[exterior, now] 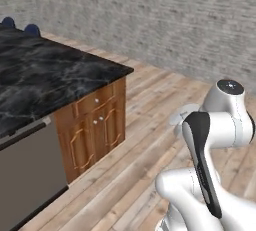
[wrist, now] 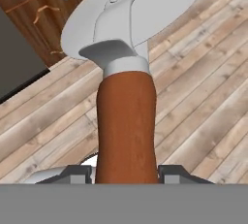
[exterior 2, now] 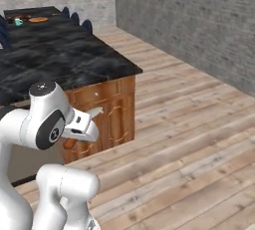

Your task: Take the pizza cutter from the drawer on the right and place it on the dining counter for cutting.

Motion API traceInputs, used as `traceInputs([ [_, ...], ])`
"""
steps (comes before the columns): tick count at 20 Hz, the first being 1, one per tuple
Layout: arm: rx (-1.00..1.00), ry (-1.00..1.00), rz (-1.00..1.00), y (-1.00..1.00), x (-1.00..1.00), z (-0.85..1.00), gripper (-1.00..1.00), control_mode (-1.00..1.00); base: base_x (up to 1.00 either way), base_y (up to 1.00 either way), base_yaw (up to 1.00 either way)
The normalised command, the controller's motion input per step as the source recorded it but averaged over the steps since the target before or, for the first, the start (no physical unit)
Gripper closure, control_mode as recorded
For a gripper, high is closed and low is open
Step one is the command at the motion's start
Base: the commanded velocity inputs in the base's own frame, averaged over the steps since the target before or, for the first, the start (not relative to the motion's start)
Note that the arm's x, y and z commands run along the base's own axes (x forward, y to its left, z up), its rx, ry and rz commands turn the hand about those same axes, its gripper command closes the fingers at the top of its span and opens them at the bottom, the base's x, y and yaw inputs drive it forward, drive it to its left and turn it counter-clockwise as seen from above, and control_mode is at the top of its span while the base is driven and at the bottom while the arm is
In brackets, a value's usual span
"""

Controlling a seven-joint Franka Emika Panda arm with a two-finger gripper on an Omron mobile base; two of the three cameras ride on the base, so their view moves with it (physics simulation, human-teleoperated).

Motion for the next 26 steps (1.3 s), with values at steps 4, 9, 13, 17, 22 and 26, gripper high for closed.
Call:
traceInputs([
  [4, 0.0, 0.0, 0.0, 0.0, 0.0, 0.0, 1.0, 1.0, 1.0, -0.88, 0.23],
  [9, 0.0, 0.0, 0.0, 0.0, 0.0, 0.0, 1.0, 1.0, 1.0, -0.94, 0.29],
  [13, 0.0, 0.0, 0.0, 0.0, 0.0, 0.0, 1.0, 1.0, 1.0, -0.8, 0.36],
  [17, 0.0, 0.0, 0.0, 0.0, 0.0, 0.0, 1.0, 1.0, 1.0, -0.95, 0.32],
  [22, 0.0, 0.0, 0.0, 0.0, 0.0, 0.0, 1.0, 1.0, 1.0, -1.0, 0.26],
  [26, 0.0, 0.0, 0.0, 0.0, 0.0, 0.0, 1.0, 1.0, 1.0, -1.0, 0.25],
])
